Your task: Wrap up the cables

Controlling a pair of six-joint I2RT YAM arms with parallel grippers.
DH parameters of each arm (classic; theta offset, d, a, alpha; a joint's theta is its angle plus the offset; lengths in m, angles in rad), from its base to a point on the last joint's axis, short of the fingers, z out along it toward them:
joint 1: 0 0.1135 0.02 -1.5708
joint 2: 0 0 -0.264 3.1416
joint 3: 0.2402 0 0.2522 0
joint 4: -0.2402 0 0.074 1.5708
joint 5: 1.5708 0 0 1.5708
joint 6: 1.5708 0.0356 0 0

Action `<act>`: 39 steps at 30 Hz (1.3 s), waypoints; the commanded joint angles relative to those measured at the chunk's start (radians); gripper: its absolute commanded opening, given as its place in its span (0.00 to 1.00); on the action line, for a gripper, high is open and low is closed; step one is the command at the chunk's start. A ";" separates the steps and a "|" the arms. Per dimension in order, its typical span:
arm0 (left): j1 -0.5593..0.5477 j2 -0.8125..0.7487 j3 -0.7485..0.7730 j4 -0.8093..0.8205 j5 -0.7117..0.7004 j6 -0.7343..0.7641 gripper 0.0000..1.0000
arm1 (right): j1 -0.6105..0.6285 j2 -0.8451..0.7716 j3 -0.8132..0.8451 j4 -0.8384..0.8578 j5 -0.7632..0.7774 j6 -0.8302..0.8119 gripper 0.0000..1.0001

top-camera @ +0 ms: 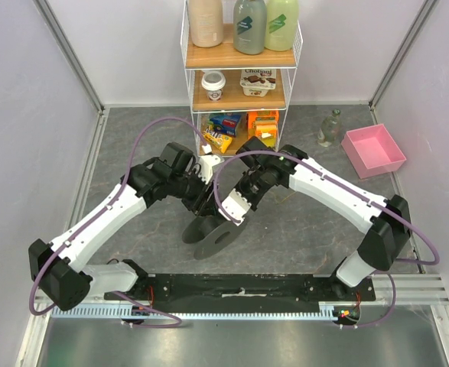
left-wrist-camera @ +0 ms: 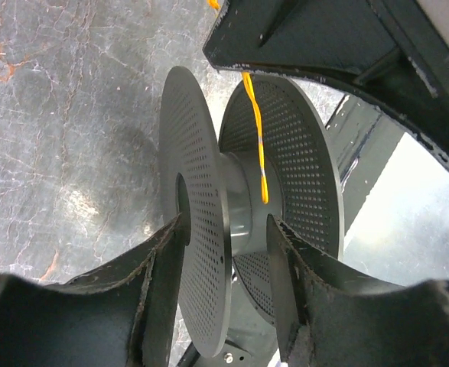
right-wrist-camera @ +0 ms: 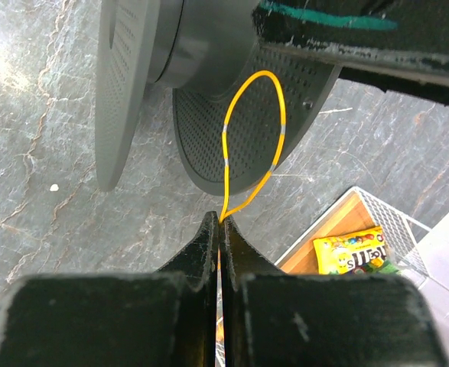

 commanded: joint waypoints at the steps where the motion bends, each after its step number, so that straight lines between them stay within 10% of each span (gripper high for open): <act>1: 0.018 -0.025 0.001 0.026 0.075 0.013 0.54 | 0.034 -0.010 0.007 0.059 0.038 0.050 0.00; 26: 0.017 0.001 -0.065 0.063 0.044 -0.039 0.49 | 0.115 -0.042 -0.099 0.207 0.091 0.162 0.00; 39: 0.020 0.003 -0.080 0.047 0.035 -0.032 0.02 | 0.144 -0.025 -0.097 0.234 0.107 0.190 0.02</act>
